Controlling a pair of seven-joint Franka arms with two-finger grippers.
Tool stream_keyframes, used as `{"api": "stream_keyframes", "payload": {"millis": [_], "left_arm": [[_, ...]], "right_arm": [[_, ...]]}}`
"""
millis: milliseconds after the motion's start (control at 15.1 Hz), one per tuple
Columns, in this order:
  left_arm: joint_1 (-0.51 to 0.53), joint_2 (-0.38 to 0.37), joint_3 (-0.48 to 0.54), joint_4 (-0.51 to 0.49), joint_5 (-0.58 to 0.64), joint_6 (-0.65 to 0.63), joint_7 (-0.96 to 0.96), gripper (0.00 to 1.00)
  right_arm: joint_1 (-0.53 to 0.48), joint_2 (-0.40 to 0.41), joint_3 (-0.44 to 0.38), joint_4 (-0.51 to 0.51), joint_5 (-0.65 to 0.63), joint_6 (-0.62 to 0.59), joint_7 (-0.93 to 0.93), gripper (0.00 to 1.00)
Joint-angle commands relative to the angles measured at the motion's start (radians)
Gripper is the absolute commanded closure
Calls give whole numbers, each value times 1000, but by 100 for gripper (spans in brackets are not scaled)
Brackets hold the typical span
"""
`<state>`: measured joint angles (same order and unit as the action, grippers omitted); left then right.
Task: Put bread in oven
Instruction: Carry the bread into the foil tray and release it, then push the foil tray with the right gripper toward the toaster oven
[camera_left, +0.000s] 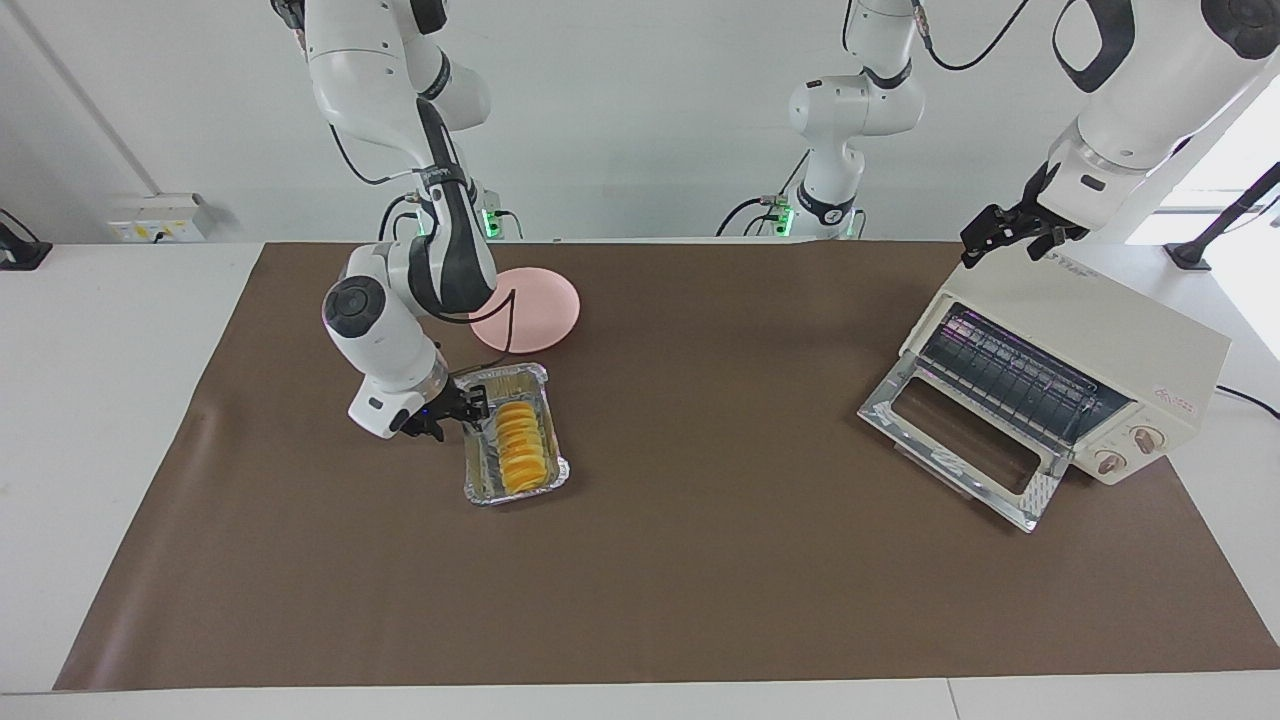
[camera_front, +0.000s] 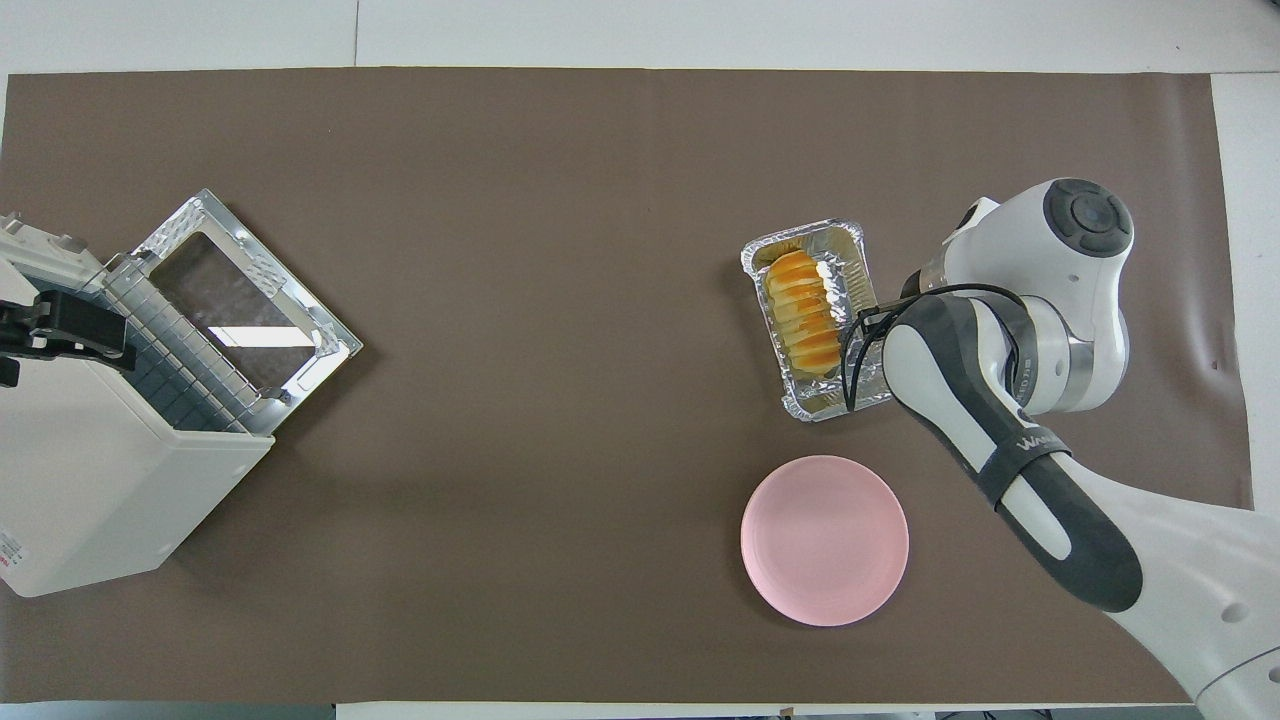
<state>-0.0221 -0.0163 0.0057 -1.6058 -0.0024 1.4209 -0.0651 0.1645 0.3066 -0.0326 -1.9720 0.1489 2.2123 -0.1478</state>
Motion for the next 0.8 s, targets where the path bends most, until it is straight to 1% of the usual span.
{"api": "stream_keyframes", "payload": {"millis": [0,133,332,598,664,730], "left_arm": [[-4,-20,7,-17,-8,12,-4,0],[-4,-20,5,-17,-8,12,-4,0],[-4,-20,5,-17,-8,12,-4,0],[-4,-20,5,-17,-8,12,-4,0],[-4,-20,7,-17,-8,10,-4,0],[-4,-20,7,-17,-8,12,-4,0]], "right_arm": [[-7,-26,8,-19,21,15,-18,100],[7,-27,16,39,59,-14,-13,100],[73,-8,17,178,116,-95,51,100],[241,48,16,303,120,-74,297,100],[291,78,16,339,118,-68,357,100],[317,110,17,378,121,-51,407,100]]}}
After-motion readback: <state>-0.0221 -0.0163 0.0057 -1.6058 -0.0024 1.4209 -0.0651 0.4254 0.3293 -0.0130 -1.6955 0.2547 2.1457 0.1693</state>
